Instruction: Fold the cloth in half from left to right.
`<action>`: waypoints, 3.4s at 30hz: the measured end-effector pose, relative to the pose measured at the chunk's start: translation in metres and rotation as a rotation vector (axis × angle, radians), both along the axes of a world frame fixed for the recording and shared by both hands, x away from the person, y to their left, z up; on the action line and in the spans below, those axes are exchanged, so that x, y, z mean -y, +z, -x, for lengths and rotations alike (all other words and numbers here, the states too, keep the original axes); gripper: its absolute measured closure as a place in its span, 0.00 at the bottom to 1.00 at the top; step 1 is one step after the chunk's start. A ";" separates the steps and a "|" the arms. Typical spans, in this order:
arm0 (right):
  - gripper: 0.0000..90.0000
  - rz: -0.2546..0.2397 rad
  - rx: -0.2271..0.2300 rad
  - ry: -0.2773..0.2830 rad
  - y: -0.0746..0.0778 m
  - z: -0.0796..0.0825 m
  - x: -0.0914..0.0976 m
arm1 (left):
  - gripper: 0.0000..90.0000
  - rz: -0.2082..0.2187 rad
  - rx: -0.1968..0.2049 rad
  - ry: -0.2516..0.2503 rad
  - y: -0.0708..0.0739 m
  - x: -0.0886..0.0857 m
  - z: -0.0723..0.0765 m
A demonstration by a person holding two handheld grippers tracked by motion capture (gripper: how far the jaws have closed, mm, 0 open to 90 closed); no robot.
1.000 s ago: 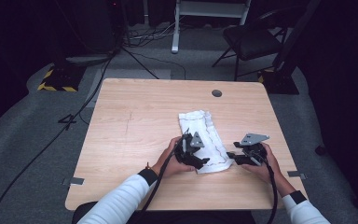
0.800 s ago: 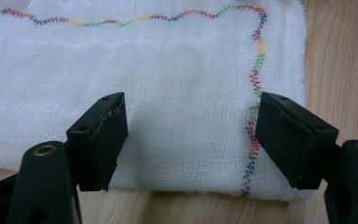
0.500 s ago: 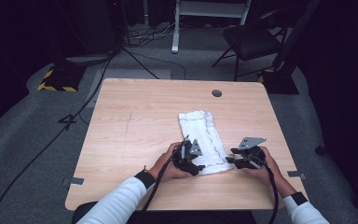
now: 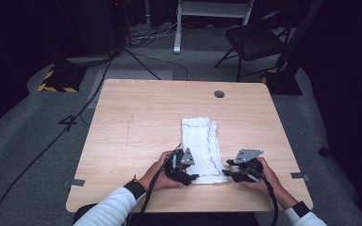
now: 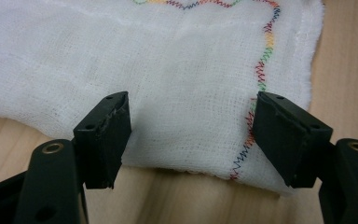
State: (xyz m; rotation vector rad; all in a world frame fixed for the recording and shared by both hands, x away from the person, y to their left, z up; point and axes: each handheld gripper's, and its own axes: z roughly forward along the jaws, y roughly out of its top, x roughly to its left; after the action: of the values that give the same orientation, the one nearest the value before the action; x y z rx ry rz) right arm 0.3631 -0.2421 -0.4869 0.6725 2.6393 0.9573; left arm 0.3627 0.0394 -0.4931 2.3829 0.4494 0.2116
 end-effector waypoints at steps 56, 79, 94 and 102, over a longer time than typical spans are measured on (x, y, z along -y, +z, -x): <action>0.97 -0.047 0.059 -0.138 0.011 -0.153 -0.049 | 0.70 0.022 -0.079 0.266 0.006 -0.024 -0.148; 0.52 -0.115 -0.001 -0.203 0.005 -0.179 -0.066 | 0.31 0.127 -0.052 0.418 0.004 -0.036 -0.154; 0.81 -0.120 -0.111 -0.164 -0.003 -0.181 -0.068 | 0.48 0.087 -0.077 0.361 -0.003 -0.025 -0.159; 0.91 -0.065 -0.045 -0.149 0.001 -0.177 -0.074 | 0.84 0.104 -0.099 0.317 0.000 -0.022 -0.164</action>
State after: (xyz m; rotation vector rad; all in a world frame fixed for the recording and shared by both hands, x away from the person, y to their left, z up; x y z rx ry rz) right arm 0.5401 -0.1680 -0.4859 0.9026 2.5624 0.9995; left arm 0.5269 0.0616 -0.4934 2.2178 0.8654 0.2074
